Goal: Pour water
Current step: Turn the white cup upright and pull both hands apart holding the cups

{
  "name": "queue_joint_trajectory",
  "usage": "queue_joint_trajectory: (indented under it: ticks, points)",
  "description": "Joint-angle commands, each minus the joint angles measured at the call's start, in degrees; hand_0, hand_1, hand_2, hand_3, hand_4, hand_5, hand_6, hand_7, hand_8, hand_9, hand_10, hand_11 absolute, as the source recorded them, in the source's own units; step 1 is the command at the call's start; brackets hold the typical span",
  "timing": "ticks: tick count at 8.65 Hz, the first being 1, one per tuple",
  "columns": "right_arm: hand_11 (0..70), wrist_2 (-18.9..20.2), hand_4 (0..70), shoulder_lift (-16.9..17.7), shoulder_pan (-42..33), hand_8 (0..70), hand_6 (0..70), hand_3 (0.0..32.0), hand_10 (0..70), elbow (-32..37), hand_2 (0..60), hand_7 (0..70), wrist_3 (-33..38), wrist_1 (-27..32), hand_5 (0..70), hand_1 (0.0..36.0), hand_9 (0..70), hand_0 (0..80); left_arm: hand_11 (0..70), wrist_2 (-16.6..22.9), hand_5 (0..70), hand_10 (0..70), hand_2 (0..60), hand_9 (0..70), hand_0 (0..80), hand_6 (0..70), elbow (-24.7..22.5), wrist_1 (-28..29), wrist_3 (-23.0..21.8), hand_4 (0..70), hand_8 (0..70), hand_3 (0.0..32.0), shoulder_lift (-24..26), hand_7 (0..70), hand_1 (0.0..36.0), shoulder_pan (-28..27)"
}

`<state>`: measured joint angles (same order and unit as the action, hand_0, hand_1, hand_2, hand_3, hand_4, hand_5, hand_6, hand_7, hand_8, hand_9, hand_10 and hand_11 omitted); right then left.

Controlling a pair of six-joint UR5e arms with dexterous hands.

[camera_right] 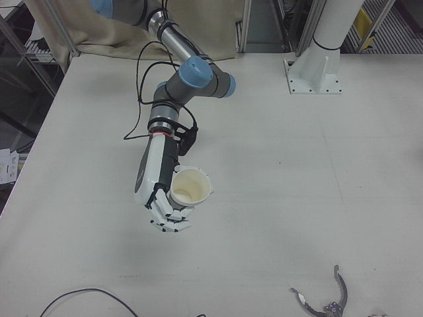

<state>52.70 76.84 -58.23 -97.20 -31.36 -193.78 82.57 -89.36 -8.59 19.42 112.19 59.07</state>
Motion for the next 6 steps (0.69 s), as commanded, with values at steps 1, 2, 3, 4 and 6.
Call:
queue_joint_trajectory:
  ticks: [1,2,3,4,6]
  points:
    - [40.6,-3.4,21.9,-0.3,4.1,39.8,42.2,0.0,26.5,8.6,60.0,41.9,5.8,6.2,70.0,25.6,51.8,53.1,11.3,-1.4,70.0,6.0,60.0,3.7,47.8,3.3,4.0,9.6,-1.8,27.0,0.0,0.0,-10.8,25.5,36.0,3.5]
    - [41.3,-3.4,21.3,0.1,4.5,39.9,41.5,0.0,27.1,10.0,60.0,41.4,6.5,6.2,70.0,24.7,52.1,52.4,11.2,-1.5,70.0,5.9,60.0,3.6,47.7,3.1,6.5,12.7,-1.8,26.8,0.0,0.0,-12.6,25.3,36.0,4.2]
    - [42.3,-3.4,21.1,0.2,5.2,40.5,41.4,0.0,27.9,11.4,60.0,41.5,6.6,6.4,69.5,23.6,53.0,51.6,11.3,-2.1,70.0,6.0,60.0,3.6,47.4,2.7,8.7,16.0,-1.7,27.1,0.0,0.0,-14.2,25.2,36.0,5.0]
    - [42.2,-3.4,21.0,0.1,5.6,40.4,41.2,0.0,27.9,12.7,60.0,41.4,6.6,6.9,69.2,23.0,52.9,51.7,11.5,-3.9,70.0,6.2,60.0,3.5,47.2,2.5,10.7,20.1,-1.7,27.3,0.0,0.0,-17.3,24.5,36.0,5.0]
    - [41.3,-3.4,21.4,-0.3,5.8,40.2,41.3,0.0,27.2,13.6,58.7,41.6,6.2,6.8,70.0,22.9,52.7,51.8,11.3,-7.1,70.0,6.2,60.0,3.5,46.6,2.3,15.2,28.2,-1.8,28.6,0.0,0.0,-21.4,24.7,36.0,5.1]
